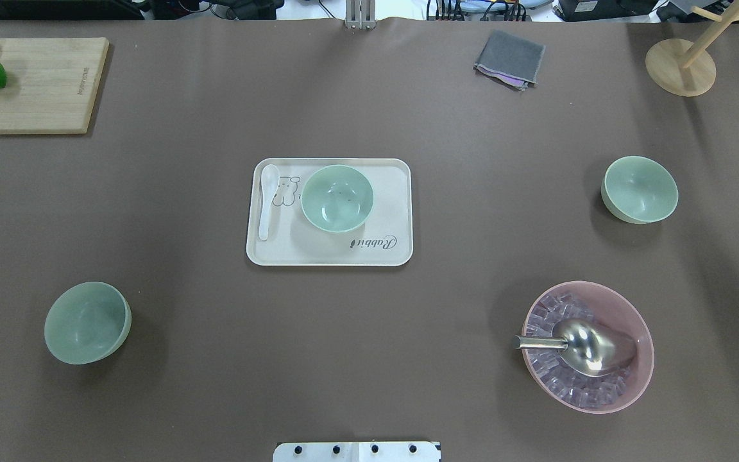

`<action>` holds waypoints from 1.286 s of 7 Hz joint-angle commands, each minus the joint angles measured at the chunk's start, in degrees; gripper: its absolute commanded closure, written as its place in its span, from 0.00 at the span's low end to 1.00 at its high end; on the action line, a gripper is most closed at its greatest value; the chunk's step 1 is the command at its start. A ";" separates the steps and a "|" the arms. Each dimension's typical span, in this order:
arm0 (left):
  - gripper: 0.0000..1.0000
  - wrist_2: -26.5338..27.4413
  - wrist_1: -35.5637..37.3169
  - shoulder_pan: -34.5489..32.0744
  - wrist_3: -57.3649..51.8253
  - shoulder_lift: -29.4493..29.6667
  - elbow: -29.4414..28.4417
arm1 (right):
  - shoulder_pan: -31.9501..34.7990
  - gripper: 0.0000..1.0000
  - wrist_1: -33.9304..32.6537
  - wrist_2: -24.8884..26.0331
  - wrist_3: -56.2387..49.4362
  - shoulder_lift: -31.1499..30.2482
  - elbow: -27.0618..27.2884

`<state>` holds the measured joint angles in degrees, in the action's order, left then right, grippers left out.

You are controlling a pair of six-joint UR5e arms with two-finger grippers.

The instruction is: Stack green bowls together

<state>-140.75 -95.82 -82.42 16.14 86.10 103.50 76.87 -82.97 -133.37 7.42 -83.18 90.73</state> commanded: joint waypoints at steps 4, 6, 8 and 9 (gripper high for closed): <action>0.02 3.53 -19.87 15.93 29.13 -8.22 7.50 | -9.18 0.12 5.01 3.20 10.15 6.01 -5.73; 0.02 7.16 -22.57 20.45 32.80 -9.28 7.68 | -10.41 0.22 8.33 3.29 10.24 6.45 -7.92; 0.02 10.40 -23.18 26.06 35.09 -9.64 7.68 | -11.82 0.25 8.70 3.29 10.25 6.81 -8.64; 0.03 10.41 -24.58 27.91 35.36 -9.72 7.76 | -11.92 0.26 8.70 3.03 10.24 6.81 -8.64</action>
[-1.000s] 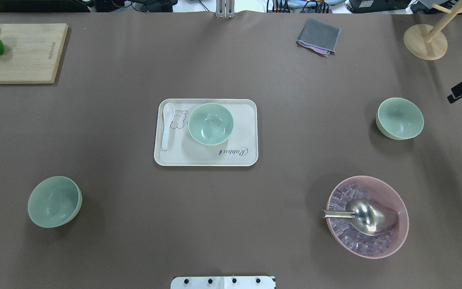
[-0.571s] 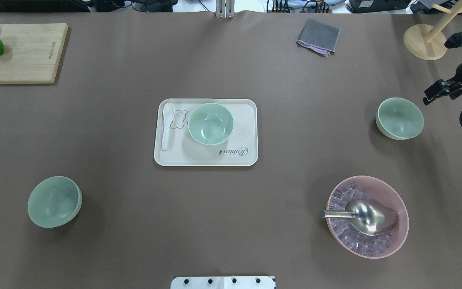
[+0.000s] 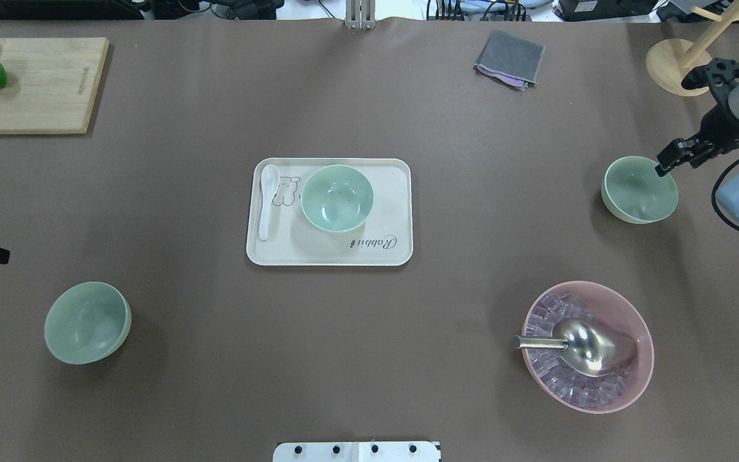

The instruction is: Stack green bowls together

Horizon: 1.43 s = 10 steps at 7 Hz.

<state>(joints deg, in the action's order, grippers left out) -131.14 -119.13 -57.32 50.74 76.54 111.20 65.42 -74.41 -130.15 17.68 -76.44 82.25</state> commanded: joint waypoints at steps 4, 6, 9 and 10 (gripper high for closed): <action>0.12 0.97 -1.98 10.28 1.72 -0.25 -0.71 | -2.40 0.37 0.15 0.08 -0.02 0.59 -0.25; 0.19 4.73 -1.98 15.90 5.67 1.42 -1.25 | -2.58 0.55 0.15 0.08 -0.02 0.59 -0.25; 0.60 5.02 -2.07 16.80 5.95 1.69 -2.39 | -2.93 0.92 0.06 -0.36 -0.02 0.59 -0.16; 1.00 4.58 -2.07 16.72 5.69 2.03 -2.48 | -2.93 1.00 0.06 -0.36 -0.10 0.59 -0.08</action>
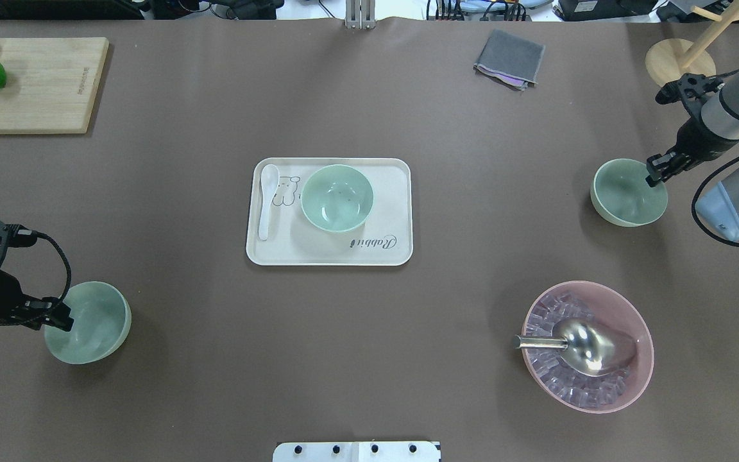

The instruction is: Stack green bowls together

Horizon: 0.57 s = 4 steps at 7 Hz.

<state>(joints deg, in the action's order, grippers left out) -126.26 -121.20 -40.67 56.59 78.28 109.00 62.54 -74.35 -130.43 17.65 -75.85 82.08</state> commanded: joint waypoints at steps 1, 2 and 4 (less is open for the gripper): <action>1.00 -0.73 -0.09 0.06 0.01 1.16 -0.46 | -0.05 1.00 -0.01 -0.18 -0.16 0.44 0.10; 1.00 -4.39 -0.09 -0.03 0.10 1.43 0.06 | -0.05 1.00 -0.01 -0.26 -0.16 1.14 0.19; 1.00 -11.70 0.70 -3.34 3.67 5.01 2.09 | 0.83 1.00 -0.88 -3.50 0.37 5.43 0.19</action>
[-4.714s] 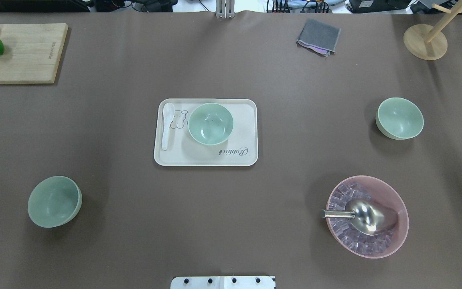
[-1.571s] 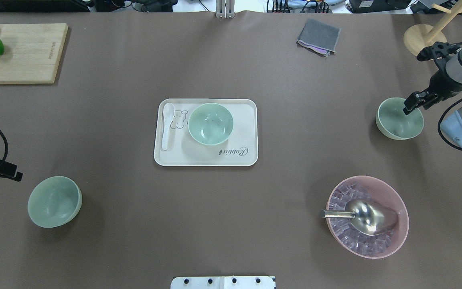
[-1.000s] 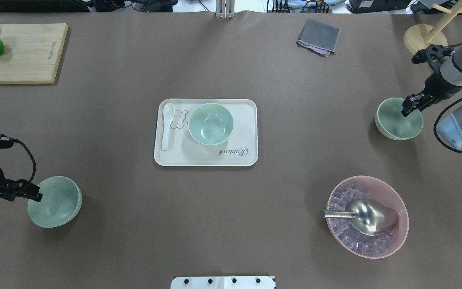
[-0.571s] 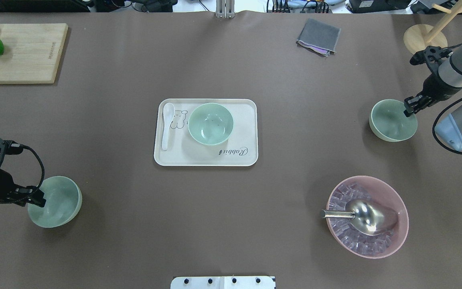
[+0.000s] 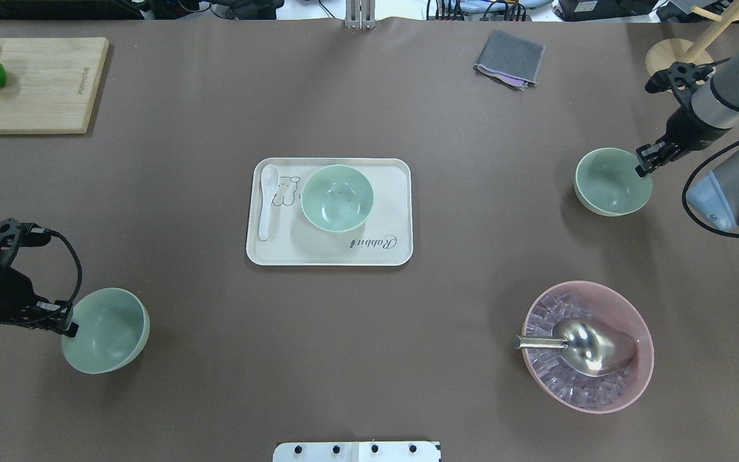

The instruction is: Stack green bowls together

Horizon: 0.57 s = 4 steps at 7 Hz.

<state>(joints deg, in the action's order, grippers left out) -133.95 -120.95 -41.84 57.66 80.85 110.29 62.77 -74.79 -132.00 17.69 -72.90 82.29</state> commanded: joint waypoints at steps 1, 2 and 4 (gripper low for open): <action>1.00 -5.17 1.15 -3.32 7.07 7.86 0.11 | 0.60 1.00 -0.62 -2.03 5.98 5.54 -0.02; 1.00 -5.01 3.77 -3.16 13.38 16.36 -2.08 | 0.51 1.00 -0.62 -2.64 10.30 7.84 -0.02; 1.00 -1.96 13.59 -2.81 18.80 36.39 -10.32 | -0.45 1.00 -0.45 -3.87 16.73 10.75 0.50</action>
<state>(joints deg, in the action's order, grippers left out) -137.92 -112.96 -44.82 73.56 105.87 104.67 62.99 -75.32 -135.32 30.34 -64.11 82.43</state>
